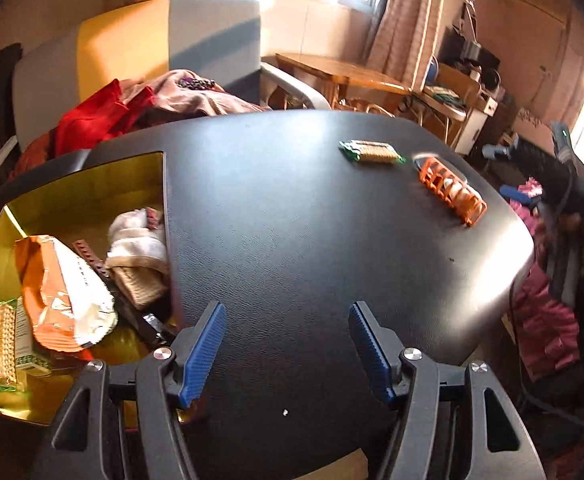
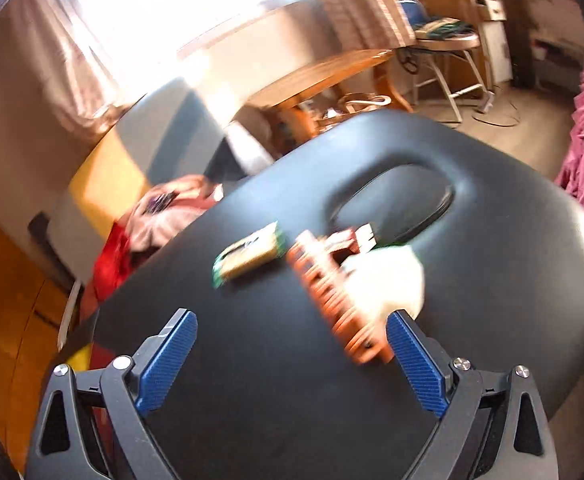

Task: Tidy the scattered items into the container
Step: 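Grasp the cream knit sock with the right gripper while the left tool approaches the orange rack, then grasp and lift the orange rack with the left gripper while the right holds the sock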

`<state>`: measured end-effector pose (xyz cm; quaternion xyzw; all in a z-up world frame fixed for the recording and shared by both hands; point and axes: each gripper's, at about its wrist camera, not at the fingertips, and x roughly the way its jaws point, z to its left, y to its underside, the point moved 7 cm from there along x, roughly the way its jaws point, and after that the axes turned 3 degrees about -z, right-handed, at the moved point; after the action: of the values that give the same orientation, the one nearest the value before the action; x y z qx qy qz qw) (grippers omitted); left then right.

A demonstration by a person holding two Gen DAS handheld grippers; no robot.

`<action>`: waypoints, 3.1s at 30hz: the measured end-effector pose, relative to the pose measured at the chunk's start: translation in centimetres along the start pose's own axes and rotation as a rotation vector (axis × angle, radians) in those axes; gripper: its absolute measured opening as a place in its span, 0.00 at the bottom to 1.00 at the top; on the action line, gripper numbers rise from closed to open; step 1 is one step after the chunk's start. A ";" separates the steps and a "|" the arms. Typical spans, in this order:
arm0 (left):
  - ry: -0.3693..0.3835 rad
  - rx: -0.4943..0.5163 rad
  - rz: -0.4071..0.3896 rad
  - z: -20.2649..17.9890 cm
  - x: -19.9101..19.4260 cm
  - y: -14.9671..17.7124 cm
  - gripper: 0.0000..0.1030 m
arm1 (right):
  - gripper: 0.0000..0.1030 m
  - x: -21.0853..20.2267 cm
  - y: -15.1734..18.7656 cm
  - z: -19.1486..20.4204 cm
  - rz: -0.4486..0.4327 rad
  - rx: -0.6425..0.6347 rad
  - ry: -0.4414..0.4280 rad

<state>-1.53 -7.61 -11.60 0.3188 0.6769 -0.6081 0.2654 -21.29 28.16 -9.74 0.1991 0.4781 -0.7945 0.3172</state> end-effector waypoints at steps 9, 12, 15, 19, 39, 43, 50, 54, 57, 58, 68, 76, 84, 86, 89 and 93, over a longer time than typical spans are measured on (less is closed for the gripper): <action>0.001 0.004 0.049 -0.5 1.7 1.0 0.63 | 0.96 5.0 -4.0 -0.9 0.044 0.152 -0.083; -0.001 0.000 0.064 -0.4 2.1 1.3 0.63 | 0.96 7.6 -2.7 -0.2 0.134 0.152 -0.102; -0.002 -0.011 0.069 -0.2 2.3 1.4 0.63 | 0.96 8.3 -0.1 2.3 0.228 0.142 -0.220; 0.005 -0.014 0.076 -0.3 2.8 1.3 0.63 | 0.96 5.8 4.3 6.6 0.320 0.070 -0.401; 0.118 0.095 0.067 -8.9 8.5 -6.6 0.63 | 0.98 4.9 0.0 -4.1 0.104 -0.161 0.215; 0.144 0.114 0.083 -11.4 10.6 -8.3 0.63 | 0.96 6.7 0.2 -4.9 0.134 -0.147 0.212; 0.189 0.083 0.150 -14.7 14.9 -10.1 0.63 | 0.68 7.1 1.3 -4.6 0.162 -0.242 0.192; 0.179 0.094 0.156 -16.0 16.7 -11.4 0.63 | 0.57 6.2 1.4 -4.3 0.152 -0.315 0.220; 0.164 0.120 0.157 -17.1 17.8 -12.0 0.63 | 0.57 5.8 1.7 -4.6 0.153 -0.328 0.214; 0.156 0.126 0.159 -17.3 18.1 -12.0 0.63 | 0.57 5.7 1.7 -4.8 0.151 -0.322 0.210; 0.071 0.184 0.173 -19.2 21.4 -12.2 0.55 | 0.69 6.5 2.7 -5.5 0.179 -0.274 0.159; 0.102 0.216 0.189 -18.0 21.0 -10.3 0.20 | 0.62 6.9 3.7 -4.1 0.176 -0.433 0.255; 0.138 0.192 0.194 -13.7 17.7 -7.4 0.20 | 0.59 5.3 5.5 -3.0 0.184 -0.420 0.222; 0.139 0.180 0.186 -12.4 16.3 -6.6 0.20 | 0.59 4.7 6.5 -2.3 0.186 -0.404 0.203; 0.136 0.153 0.174 -10.5 14.3 -5.4 0.20 | 0.59 3.7 8.3 -1.1 0.190 -0.389 0.172; 0.121 0.131 0.158 -8.3 12.1 -3.7 0.20 | 0.59 2.5 10.9 1.0 0.196 -0.389 0.134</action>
<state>-11.99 1.74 -17.22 0.4238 0.6234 -0.6078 0.2499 -15.47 22.73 -17.72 0.2323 0.6206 -0.6378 0.3927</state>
